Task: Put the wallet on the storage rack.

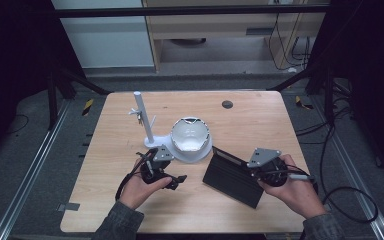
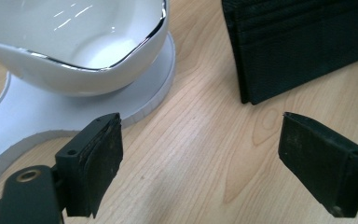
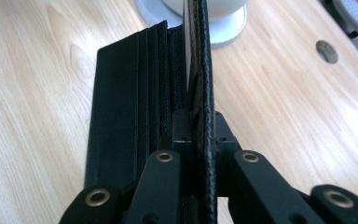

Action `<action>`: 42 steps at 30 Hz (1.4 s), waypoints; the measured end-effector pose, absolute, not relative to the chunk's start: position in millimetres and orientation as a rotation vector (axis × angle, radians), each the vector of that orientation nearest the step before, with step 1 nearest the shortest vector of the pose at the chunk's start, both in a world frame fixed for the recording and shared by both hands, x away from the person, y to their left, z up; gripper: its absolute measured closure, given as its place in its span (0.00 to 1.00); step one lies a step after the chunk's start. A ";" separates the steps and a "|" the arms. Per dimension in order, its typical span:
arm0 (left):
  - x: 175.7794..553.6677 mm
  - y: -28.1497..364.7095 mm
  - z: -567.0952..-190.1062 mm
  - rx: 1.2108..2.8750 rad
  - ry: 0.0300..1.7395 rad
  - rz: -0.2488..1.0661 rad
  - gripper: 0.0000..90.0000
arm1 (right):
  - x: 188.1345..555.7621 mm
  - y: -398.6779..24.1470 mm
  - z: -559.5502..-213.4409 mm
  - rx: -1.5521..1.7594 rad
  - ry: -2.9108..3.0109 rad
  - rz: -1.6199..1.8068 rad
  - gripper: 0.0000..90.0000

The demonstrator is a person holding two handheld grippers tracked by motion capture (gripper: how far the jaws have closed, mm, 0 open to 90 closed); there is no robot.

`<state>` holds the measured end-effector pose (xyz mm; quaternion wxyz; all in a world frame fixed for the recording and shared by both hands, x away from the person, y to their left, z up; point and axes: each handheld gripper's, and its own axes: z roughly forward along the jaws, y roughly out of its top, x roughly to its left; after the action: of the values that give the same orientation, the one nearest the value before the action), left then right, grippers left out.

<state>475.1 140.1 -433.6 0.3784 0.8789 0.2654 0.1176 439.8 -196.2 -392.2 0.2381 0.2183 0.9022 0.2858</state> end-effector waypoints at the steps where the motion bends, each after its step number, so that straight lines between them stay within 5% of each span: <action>1: 474.6 139.0 -433.3 2.246 0.668 0.293 0.16 | 439.6 -196.2 -390.8 0.591 2.466 0.784 0.94; 28: 468.4 116.7 -447.2 2.251 0.593 0.209 0.15 | 434.5 -179.2 -373.1 0.495 2.406 0.910 0.94; 42: 480.4 120.0 -423.1 2.197 0.571 0.210 0.15 | 438.3 -175.8 -354.4 0.480 2.336 0.996 0.94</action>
<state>480.4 120.0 -423.1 0.4179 0.8755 0.2276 0.0837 438.3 -175.8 -354.4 0.2748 0.1787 0.8691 0.3704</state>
